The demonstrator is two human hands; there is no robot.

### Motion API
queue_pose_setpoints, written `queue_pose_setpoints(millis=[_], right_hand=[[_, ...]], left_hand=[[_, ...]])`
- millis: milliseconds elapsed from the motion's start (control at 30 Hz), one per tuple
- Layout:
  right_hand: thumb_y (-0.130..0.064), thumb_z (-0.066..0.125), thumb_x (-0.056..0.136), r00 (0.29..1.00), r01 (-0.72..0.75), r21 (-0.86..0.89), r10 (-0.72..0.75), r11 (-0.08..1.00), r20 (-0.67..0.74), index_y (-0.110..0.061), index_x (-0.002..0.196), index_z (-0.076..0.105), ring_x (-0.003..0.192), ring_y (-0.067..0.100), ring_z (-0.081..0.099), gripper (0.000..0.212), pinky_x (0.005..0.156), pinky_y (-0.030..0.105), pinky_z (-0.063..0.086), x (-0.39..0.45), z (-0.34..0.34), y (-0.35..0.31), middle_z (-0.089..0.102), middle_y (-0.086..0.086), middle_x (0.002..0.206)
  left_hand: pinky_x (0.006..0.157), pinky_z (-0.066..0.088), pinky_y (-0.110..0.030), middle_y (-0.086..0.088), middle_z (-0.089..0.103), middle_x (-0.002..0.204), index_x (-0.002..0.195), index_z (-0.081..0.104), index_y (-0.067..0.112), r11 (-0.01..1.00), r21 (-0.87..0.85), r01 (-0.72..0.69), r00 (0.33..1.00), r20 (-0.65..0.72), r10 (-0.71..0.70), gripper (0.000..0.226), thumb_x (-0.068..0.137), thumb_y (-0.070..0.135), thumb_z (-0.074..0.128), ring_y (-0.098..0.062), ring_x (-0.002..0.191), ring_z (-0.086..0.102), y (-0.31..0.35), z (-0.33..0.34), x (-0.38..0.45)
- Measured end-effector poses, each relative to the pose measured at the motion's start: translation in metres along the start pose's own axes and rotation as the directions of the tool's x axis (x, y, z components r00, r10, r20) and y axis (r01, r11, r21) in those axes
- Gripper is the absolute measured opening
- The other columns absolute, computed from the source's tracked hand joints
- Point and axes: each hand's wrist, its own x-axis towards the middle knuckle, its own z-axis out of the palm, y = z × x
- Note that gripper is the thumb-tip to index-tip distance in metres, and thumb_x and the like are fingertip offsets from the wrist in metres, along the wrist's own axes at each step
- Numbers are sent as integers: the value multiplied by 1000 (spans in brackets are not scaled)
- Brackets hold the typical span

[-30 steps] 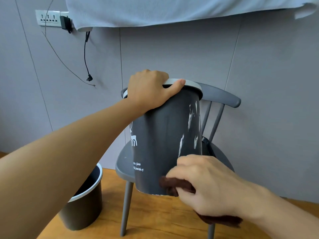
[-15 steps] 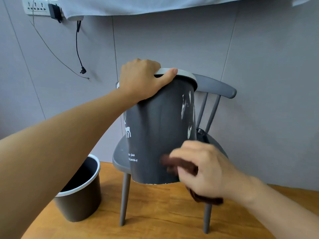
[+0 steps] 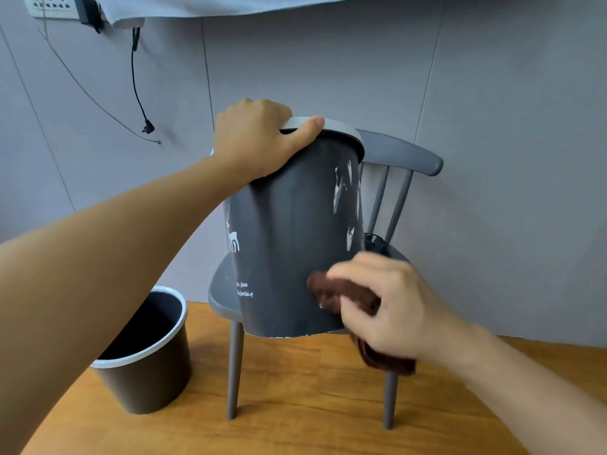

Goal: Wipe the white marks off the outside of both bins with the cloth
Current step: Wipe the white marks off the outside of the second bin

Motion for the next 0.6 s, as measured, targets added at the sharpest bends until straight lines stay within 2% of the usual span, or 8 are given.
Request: queue_pose_setpoints(millis=[67,133,167,267,333,400,533,600], right_hand=[[-24,64,89,994,12,17,-14,1000,107,-33,107,71,80,8,60,21,66,25,50,-20,5,-5,58,-17,88],[-23,65,88,992,3,30,-6,1000,126,-33,106,72,80,7,61,22,67,22,49,-28,4,-7,59,-18,87],[-22,66,88,996,-12,53,8,999,84,-31,107,73,82,7,63,22,68,20,50,-27,2,-6,62,-18,88],[-18,69,89,978,-90,76,103,993,-181,-25,111,76,89,8,66,24,75,20,53,-14,-7,1,69,-14,95],[-16,71,91,953,-154,45,160,987,-255,-22,116,76,93,7,66,26,80,23,56,-5,-6,5,70,-11,98],[-11,71,91,966,-152,57,161,987,-203,-21,114,76,89,7,64,26,77,24,55,-7,0,1,67,-11,95],[-21,65,88,995,-46,46,42,998,86,-32,105,74,80,6,61,22,68,17,47,-29,9,-12,59,-18,87],[-21,66,87,995,-51,89,44,995,88,-33,103,75,80,6,63,22,67,17,48,-28,5,-14,61,-19,86]], left_hand=[[49,18,-32,-2,25,48,59,24,14,1000,-4,6,1000,-9,-7,70,85,77,39,-23,48,28,0,0,0],[49,17,-32,-2,24,48,59,23,14,1000,6,7,1000,-10,-7,70,85,77,39,-22,47,26,1,-1,0],[49,16,-32,-1,24,49,59,23,14,1000,9,7,1000,-5,-7,70,85,77,39,-22,47,26,2,-1,0],[50,18,-33,-2,24,49,59,22,14,1000,7,8,1000,3,-8,70,85,77,39,-23,49,27,2,-2,0],[51,21,-34,-3,25,50,60,23,14,1000,10,6,1000,10,-6,70,85,77,38,-26,51,29,2,-2,-1],[51,20,-34,-3,25,51,60,23,14,1000,6,3,1000,10,-3,70,85,77,38,-27,53,30,2,-3,-1],[52,19,-34,-2,23,51,60,21,15,1000,-4,1,1000,8,-1,69,85,76,40,-26,53,28,4,-4,-2],[51,18,-34,-2,22,51,60,21,15,1000,-3,-8,1000,5,8,68,85,76,40,-25,52,27,8,-4,-3]])
